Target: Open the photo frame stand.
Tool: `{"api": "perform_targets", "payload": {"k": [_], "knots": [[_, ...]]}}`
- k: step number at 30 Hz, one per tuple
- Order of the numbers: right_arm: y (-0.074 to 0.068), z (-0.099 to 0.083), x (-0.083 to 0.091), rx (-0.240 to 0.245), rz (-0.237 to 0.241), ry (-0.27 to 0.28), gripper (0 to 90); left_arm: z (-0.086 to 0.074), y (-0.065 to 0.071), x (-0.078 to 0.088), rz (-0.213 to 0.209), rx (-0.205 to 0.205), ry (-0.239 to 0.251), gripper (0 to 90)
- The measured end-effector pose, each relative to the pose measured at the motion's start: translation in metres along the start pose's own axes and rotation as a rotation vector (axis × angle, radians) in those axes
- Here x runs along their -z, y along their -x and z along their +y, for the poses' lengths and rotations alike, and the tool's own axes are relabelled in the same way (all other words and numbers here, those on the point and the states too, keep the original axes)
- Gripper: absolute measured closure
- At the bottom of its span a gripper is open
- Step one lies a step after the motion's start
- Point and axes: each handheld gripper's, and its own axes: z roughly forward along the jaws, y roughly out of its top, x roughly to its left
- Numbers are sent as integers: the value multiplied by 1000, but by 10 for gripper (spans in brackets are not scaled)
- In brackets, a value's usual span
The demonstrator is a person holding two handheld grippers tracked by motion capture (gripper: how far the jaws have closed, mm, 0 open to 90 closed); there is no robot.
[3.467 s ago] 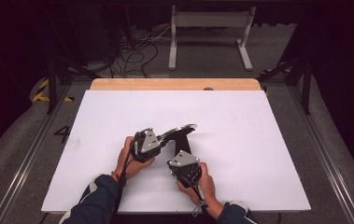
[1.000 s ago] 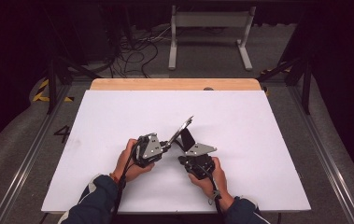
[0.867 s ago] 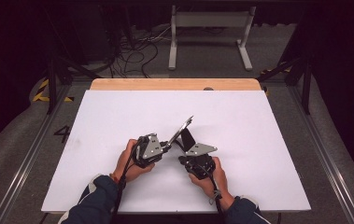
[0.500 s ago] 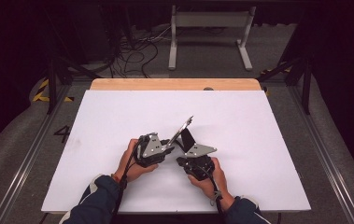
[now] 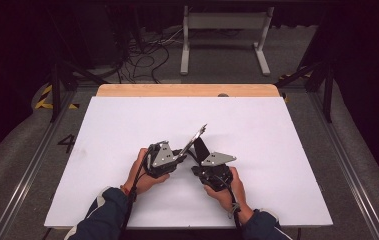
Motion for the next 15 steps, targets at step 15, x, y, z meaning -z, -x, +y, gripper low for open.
{"api": "perform_targets", "payload": {"k": [15], "knots": [[3, 0, 0, -7, 12, -7, 900, 4, 4, 5, 20, -76, -35, 783]]}}
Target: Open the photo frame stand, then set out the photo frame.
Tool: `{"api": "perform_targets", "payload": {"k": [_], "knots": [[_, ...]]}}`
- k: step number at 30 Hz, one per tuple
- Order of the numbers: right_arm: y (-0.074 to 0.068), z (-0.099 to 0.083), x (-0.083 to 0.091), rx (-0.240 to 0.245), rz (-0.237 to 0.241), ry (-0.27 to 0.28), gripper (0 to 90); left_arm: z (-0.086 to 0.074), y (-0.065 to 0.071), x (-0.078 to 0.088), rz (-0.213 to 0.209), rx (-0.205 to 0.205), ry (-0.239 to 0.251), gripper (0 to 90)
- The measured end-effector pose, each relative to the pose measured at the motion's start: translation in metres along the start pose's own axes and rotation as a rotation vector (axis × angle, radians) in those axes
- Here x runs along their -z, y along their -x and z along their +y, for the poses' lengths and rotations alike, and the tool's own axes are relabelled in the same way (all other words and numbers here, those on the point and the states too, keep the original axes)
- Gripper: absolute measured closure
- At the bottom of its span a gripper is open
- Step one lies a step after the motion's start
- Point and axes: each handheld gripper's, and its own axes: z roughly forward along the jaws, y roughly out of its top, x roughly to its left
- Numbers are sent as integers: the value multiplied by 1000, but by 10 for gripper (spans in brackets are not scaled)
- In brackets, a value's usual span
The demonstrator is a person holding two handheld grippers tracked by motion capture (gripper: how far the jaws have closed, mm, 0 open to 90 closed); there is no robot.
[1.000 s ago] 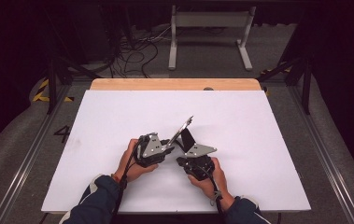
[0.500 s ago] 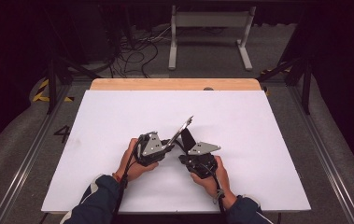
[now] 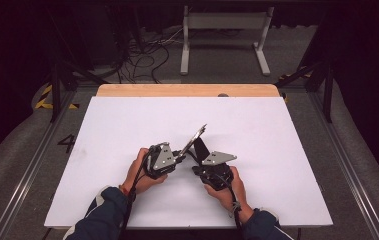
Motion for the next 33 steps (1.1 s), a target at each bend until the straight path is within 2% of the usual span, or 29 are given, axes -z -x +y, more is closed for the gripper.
{"api": "perform_targets", "payload": {"k": [8, 27, 29, 30, 33], "knots": [[1, -1, 2, 1, 5, -5, 900, 2, 3, 2, -8, -31, -10, 782], [2, -4, 6, 15, 9, -18, 900, 7, 12, 7, -10, -23, -30, 777], [3, -5, 7, 11, 9, -24, 900, 7, 13, 7, -9, -15, -27, 776], [3, -6, 7, 11, -19, -32, 900, 7, 13, 7, -13, -14, -25, 773], [10, -8, 9, -23, 10, -24, 900, 8, 15, 7, -13, -16, -25, 767]]}}
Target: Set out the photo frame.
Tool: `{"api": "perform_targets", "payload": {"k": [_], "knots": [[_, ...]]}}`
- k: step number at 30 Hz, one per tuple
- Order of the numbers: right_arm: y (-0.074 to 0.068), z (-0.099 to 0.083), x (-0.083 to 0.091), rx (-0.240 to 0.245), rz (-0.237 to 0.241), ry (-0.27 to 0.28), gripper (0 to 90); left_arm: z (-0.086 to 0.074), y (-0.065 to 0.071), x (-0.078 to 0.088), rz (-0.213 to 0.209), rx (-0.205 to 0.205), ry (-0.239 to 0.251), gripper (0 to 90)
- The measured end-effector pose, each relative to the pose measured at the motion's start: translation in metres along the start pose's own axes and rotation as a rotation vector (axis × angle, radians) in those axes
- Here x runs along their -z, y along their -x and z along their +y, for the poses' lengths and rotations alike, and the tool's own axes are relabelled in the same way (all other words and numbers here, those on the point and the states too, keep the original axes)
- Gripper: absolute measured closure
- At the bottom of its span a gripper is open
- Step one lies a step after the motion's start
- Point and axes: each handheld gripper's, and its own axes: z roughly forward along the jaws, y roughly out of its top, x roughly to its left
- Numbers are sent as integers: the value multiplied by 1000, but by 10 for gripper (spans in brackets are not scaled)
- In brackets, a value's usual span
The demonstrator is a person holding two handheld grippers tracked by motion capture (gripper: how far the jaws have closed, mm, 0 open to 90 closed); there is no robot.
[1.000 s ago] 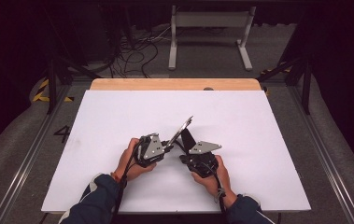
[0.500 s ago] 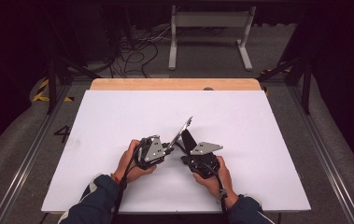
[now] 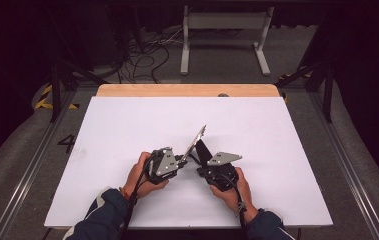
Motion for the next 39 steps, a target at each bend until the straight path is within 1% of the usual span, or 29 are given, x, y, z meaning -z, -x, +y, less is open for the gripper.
{"api": "perform_targets", "payload": {"k": [3, 6, 10, 12, 14, 18, 21, 23, 30, 36, 39], "knots": [[-1, 1, 0, 6, -5, -10, 900, 0, 0, 0, -6, 1, 3, 767], [2, 1, 0, 8, 1, -11, 900, 0, 0, 0, -5, 5, 5, 763], [4, 1, 1, 13, -6, -12, 900, 1, 1, -1, -9, 6, 10, 758], [5, 1, 1, 13, -8, -13, 900, 1, 2, -1, -8, 17, 7, 756], [6, 1, 2, 16, -13, -14, 900, 2, 2, -2, -11, 11, 11, 753], [9, 1, 3, 19, -20, -19, 900, 3, 3, -3, -19, 14, 17, 748], [13, 0, 3, 12, -30, -14, 900, 3, 4, -4, -16, 16, 17, 739], [16, -1, 3, 10, -22, -4, 900, 3, 4, -5, -19, 17, 20, 736], [19, -1, 4, 2, -38, -4, 900, 4, 5, -6, -21, 26, 17, 726], [24, -1, 4, -10, -52, 1, 900, 4, 4, -8, -30, 25, 30, 719], [26, -1, 4, -13, -59, 2, 900, 3, 4, -8, -35, 32, 30, 720]]}}
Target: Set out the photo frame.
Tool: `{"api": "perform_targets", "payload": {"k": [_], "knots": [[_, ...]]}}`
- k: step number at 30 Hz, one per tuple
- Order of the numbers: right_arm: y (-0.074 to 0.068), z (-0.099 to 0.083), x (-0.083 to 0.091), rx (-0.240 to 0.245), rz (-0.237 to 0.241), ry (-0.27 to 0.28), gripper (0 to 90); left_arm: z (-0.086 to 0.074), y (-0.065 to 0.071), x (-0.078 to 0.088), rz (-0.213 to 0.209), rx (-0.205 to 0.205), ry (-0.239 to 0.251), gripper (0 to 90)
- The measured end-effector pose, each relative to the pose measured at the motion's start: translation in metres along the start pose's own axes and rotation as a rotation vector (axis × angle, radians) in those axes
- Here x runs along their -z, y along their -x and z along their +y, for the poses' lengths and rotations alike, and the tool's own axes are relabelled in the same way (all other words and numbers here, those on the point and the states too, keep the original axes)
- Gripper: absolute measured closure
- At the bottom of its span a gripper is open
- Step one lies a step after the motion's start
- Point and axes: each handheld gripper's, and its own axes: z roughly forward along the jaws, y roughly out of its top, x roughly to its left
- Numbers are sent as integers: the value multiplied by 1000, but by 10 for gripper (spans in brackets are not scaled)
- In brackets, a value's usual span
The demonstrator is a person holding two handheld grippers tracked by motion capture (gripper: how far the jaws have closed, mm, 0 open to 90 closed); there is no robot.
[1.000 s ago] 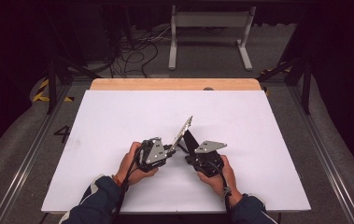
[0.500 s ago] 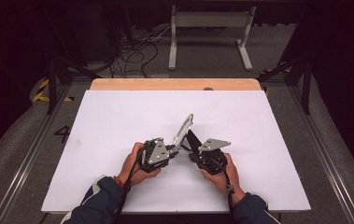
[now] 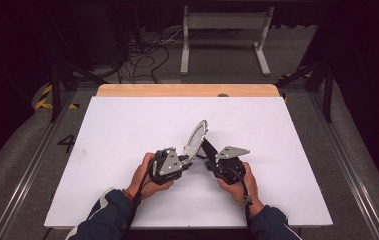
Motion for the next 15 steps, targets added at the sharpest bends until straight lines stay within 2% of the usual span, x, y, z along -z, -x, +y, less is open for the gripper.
{"api": "perform_targets", "payload": {"k": [15], "knots": [[6, 1, 0, -12, -28, 4, 900, -2, -3, 1, -37, 23, 9, 717]]}}
